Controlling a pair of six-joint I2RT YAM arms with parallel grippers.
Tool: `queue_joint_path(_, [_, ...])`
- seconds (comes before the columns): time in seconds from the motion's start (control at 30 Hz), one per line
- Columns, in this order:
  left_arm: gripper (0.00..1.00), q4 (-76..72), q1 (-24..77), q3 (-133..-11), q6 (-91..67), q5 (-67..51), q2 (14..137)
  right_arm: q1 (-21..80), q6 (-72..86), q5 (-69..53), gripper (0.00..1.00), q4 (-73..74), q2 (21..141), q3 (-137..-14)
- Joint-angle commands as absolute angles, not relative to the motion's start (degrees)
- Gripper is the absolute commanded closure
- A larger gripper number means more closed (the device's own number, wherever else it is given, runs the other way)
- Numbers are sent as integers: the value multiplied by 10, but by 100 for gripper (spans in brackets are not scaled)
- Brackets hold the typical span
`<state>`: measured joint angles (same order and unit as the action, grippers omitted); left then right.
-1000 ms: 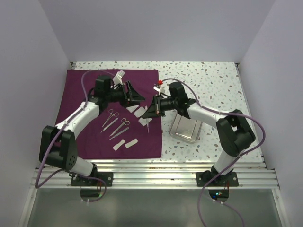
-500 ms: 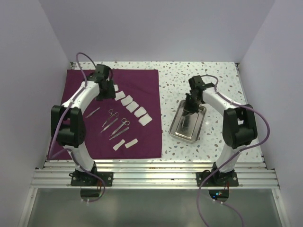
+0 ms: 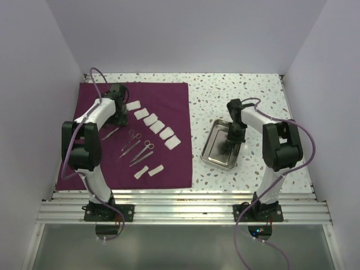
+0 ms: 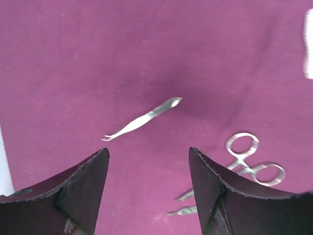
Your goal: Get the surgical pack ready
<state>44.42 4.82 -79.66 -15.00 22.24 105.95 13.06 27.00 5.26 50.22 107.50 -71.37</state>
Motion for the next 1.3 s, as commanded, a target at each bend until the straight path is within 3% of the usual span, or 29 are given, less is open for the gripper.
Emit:
queue_joint_path(0.0, [30,439,41,-788,-131,260,1084,121,258,76,90,509,1071,-722])
queue_joint_path(0.2, [32,431,28,-776,-123,263,1084,119,262,85,85,512,1079,-729])
queue_joint_path(0.53, [29,410,12,-747,-97,265,1064,117,262,55,54,532,1068,-784])
queue_joint_path(0.77, [35,378,11,-741,-66,246,1080,119,250,1,52,548,1034,-830])
queue_joint_path(1.0, [52,378,1,-751,-62,210,1106,120,242,-19,52,539,999,-821])
queue_joint_path(1.27, [52,375,-29,-759,-54,165,1114,122,242,-33,53,530,993,-809])
